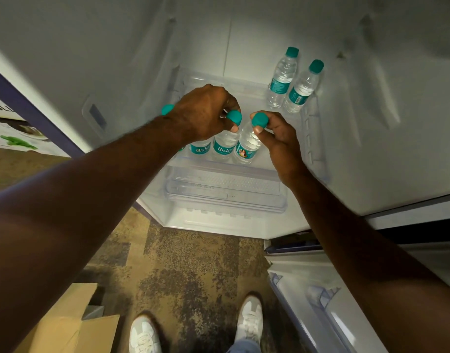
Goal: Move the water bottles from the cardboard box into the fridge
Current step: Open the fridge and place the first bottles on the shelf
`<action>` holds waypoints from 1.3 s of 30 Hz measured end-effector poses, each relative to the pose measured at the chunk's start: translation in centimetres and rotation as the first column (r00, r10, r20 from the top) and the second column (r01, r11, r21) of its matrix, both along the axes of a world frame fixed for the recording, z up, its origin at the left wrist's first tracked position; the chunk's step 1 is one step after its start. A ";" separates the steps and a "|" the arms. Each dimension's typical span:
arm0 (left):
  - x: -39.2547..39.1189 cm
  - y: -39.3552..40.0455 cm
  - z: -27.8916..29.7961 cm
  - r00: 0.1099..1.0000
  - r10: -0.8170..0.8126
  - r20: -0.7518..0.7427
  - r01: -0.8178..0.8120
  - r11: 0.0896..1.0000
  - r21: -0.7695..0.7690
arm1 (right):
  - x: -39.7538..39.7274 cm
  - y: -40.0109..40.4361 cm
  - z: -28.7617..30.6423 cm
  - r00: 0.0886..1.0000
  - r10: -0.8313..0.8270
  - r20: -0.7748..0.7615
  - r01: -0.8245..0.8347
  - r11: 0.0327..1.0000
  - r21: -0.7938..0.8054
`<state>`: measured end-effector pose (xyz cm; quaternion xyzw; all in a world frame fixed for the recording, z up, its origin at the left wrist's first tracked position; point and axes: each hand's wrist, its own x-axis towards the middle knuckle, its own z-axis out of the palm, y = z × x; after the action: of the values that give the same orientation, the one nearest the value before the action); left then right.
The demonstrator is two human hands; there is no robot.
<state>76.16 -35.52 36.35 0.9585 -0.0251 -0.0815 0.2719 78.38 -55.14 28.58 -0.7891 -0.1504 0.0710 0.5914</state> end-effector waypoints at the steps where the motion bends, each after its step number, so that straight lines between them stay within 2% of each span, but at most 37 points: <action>1: 0.0 0.1 0.0 1.000 0.004 -0.002 -0.004 1.000 0.001 | 0.1 0.0 0.0 1.000 0.008 -0.002 -0.008 1.000 -0.004; 5: -0.1 0.5 0.0 1.000 0.007 0.000 -0.007 1.000 -0.010 | 0.1 -0.1 -0.1 1.000 0.004 -0.007 -0.004 1.000 0.009; 11: -0.3 0.7 -0.2 1.000 -0.015 0.021 0.015 1.000 0.016 | -0.5 0.7 0.0 0.982 -0.174 0.078 0.176 0.984 -0.019; 14: -0.4 0.8 -0.3 0.999 -0.022 0.028 0.021 1.000 0.018 | -0.7 1.1 -0.1 0.970 -0.211 0.123 0.220 0.974 -0.062; 19: -0.4 1.0 -0.3 0.999 -0.038 0.020 0.038 0.999 0.008 | -0.4 0.6 0.5 0.979 -0.099 0.177 0.112 0.992 -0.065; 22: -0.4 1.1 -0.3 0.999 -0.033 0.015 0.033 0.999 -0.002 | -0.2 0.4 0.7 0.989 -0.054 0.137 0.062 0.996 -0.056; 29: -0.3 1.0 -0.4 1.000 -0.003 0.009 0.004 1.000 -0.015 | -0.7 0.8 -0.8 0.973 -0.208 0.102 0.219 0.969 -0.112; 39: -0.3 1.4 -0.4 1.000 -0.014 -0.009 0.013 0.999 -0.053 | -1.4 1.1 -1.0 0.983 -0.110 0.146 0.125 0.987 -0.103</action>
<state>75.83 -34.14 35.99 0.9504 -0.0325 -0.0872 0.2966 77.03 -54.08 27.57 -0.8313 -0.1402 -0.0112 0.5377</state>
